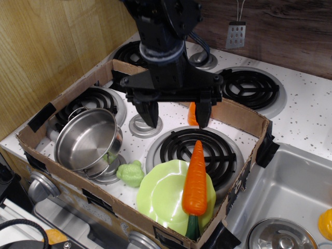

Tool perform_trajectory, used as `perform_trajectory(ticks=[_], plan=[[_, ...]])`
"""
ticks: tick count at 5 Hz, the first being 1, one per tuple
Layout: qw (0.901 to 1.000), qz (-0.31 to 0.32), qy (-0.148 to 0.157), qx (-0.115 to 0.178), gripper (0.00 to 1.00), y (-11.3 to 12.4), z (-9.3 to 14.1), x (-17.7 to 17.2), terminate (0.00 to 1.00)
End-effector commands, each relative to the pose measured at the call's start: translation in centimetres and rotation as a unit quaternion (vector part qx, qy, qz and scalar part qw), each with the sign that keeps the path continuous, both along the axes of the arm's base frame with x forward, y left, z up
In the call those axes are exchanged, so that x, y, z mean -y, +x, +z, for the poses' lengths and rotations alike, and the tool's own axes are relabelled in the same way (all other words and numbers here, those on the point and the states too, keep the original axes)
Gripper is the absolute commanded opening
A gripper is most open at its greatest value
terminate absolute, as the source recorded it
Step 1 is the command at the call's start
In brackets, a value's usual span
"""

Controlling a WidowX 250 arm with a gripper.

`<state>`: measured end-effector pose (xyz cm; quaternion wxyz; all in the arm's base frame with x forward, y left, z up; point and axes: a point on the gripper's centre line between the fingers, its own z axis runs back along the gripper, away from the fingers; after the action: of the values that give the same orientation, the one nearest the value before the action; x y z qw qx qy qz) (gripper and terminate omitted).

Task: Take carrot off plate

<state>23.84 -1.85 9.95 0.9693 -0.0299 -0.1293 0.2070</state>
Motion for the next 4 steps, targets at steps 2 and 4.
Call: perform_trajectory(ticks=[2,4], plan=[[0.9949,-0.036,0.087,0.036,1.0,-1.6,-3.4,2.7,0.0],[0.9938,-0.039,0.091,0.05,1.0,-2.2,-5.1,3.2,0.0]])
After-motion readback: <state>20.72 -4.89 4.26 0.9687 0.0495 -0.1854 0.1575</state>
